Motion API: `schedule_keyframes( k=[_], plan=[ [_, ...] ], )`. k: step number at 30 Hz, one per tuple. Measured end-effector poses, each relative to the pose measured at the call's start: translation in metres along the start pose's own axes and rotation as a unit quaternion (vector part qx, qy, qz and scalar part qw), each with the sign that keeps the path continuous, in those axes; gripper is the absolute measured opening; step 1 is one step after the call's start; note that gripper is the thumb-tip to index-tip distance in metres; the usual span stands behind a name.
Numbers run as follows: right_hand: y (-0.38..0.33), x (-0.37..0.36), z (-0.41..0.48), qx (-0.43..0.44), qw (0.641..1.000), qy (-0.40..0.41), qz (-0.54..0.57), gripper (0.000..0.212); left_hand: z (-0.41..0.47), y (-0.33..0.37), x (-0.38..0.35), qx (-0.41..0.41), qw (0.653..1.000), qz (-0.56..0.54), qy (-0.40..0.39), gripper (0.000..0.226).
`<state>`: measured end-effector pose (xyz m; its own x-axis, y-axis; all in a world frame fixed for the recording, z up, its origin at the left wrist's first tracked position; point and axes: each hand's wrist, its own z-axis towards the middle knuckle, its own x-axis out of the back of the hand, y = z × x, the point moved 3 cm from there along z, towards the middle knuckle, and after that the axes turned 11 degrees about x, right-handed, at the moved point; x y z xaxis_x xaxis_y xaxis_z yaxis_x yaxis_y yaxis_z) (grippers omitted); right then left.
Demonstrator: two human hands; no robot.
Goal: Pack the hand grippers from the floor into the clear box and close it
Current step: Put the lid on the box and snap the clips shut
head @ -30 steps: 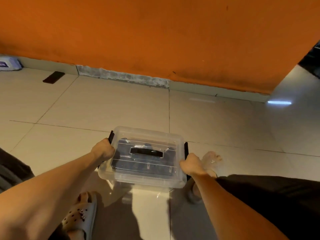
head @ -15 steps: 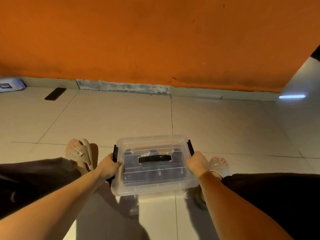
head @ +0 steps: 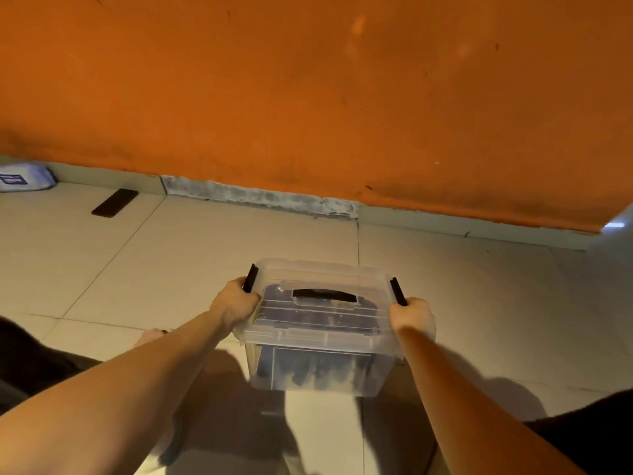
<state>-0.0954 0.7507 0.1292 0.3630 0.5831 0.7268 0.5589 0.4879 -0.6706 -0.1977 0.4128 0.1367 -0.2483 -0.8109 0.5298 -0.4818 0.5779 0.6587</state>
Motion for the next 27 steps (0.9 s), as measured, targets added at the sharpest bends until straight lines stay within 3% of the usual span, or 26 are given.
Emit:
schedule_keyframes(
  k=[7, 13, 17, 22, 27],
  plan=[
    [-0.062, -0.019, 0.092, 0.050, 0.991, 0.033, 0.116, 0.010, 0.083, 0.079, 0.017, -0.031, 0.998, -0.050, 0.013, 0.053],
    [-0.102, -0.050, 0.177, 0.110, 0.984, 0.087, 0.113, 0.025, 0.164, 0.144, 0.014, -0.056, 0.993, -0.097, 0.041, 0.043],
    [-0.119, -0.076, 0.235, 0.130, 0.978, 0.079, 0.141, 0.032, 0.222, 0.170, 0.006, -0.048, 0.992, -0.113, 0.021, 0.040],
    [-0.111, -0.119, 0.291, 0.131, 0.981, 0.072, 0.123, 0.037, 0.286, 0.176, -0.001, -0.023, 0.995, -0.097, -0.027, 0.060],
    [-0.104, -0.143, 0.319, 0.147, 0.979, 0.096, 0.099, 0.036, 0.314, 0.185, -0.013, -0.060, 0.990, -0.128, -0.013, 0.055]
  ],
)
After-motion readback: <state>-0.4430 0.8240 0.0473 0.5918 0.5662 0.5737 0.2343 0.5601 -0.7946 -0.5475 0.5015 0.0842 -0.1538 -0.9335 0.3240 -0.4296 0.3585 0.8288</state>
